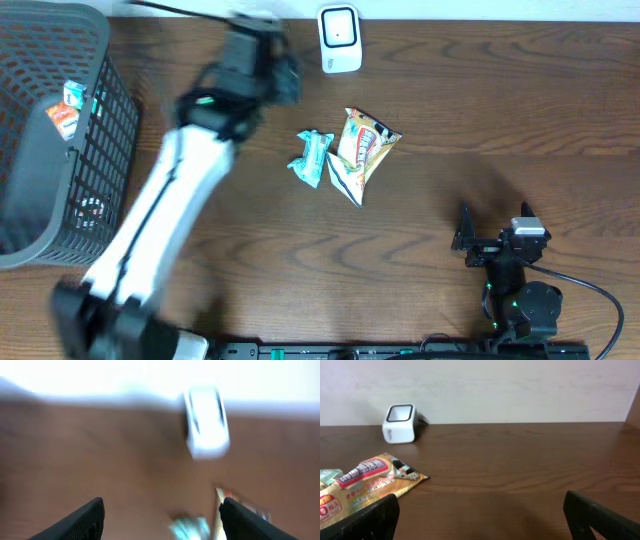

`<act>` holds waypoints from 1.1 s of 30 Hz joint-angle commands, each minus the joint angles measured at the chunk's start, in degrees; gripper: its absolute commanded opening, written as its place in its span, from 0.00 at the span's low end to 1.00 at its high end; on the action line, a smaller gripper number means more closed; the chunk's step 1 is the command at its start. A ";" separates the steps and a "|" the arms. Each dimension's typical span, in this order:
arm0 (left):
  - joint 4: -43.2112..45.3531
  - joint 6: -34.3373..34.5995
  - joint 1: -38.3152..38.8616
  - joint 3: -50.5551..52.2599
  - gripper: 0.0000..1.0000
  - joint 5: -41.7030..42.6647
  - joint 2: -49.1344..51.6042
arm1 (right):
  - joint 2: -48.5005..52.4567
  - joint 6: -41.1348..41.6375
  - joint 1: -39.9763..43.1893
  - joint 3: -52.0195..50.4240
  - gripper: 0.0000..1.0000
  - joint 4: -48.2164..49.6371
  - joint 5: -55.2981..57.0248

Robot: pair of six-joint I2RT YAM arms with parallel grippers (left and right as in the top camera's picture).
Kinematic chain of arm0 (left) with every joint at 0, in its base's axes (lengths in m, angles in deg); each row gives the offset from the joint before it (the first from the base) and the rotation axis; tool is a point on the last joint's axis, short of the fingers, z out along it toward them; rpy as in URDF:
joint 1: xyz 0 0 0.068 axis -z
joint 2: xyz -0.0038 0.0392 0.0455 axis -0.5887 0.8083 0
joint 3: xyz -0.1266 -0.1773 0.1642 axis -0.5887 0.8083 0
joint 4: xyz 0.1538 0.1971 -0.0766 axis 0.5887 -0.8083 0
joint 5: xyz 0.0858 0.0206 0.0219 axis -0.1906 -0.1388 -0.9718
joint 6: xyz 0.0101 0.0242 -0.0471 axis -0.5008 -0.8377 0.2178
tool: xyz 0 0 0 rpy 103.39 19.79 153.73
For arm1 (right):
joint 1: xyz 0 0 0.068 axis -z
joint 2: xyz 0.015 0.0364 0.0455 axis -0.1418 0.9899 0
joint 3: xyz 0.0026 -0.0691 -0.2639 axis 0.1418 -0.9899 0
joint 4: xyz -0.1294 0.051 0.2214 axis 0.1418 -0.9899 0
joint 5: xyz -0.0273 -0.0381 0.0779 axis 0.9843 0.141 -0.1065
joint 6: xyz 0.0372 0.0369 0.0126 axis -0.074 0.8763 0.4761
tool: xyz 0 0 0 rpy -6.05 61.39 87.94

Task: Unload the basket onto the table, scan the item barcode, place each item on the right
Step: 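Lift the teal packet past the scanner and release it beside the bag, then reach the left gripper into the basket and grasp a teal-white box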

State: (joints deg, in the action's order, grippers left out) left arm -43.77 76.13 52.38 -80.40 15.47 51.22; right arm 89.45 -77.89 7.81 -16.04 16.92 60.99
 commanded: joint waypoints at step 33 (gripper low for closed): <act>2.95 3.39 -53.75 -0.76 0.77 8.35 12.96 | -0.20 -0.85 0.02 -0.09 0.99 -0.24 0.04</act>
State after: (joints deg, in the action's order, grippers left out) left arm -42.96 79.21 -1.52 -81.45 21.00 60.47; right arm 89.45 -77.89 7.81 -16.04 16.92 60.99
